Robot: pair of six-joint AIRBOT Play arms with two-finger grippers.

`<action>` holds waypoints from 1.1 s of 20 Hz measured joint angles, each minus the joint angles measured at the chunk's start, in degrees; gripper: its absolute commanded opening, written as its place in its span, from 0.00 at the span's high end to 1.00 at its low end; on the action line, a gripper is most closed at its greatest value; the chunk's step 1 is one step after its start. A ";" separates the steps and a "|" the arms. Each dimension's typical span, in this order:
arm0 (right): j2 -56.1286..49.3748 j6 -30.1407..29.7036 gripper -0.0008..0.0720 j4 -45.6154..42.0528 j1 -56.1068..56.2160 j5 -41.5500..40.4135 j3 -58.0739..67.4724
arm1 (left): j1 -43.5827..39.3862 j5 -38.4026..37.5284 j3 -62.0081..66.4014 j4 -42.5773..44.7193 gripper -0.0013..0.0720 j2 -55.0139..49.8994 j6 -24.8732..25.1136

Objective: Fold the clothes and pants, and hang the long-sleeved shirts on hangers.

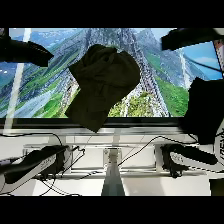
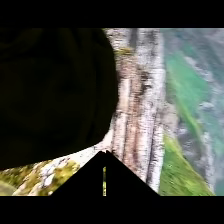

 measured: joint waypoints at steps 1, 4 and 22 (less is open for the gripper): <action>-0.52 -2.32 0.95 2.56 1.90 0.04 -1.29 | -0.02 -0.04 0.00 -1.40 0.96 -0.04 0.00; -2.34 -9.88 0.95 7.21 9.49 0.22 -6.49 | 0.07 -0.39 0.00 -2.84 0.96 0.00 0.00; -21.33 -39.08 0.14 2.49 41.27 -26.62 -18.86 | 6.43 0.55 0.00 8.02 0.96 1.40 0.02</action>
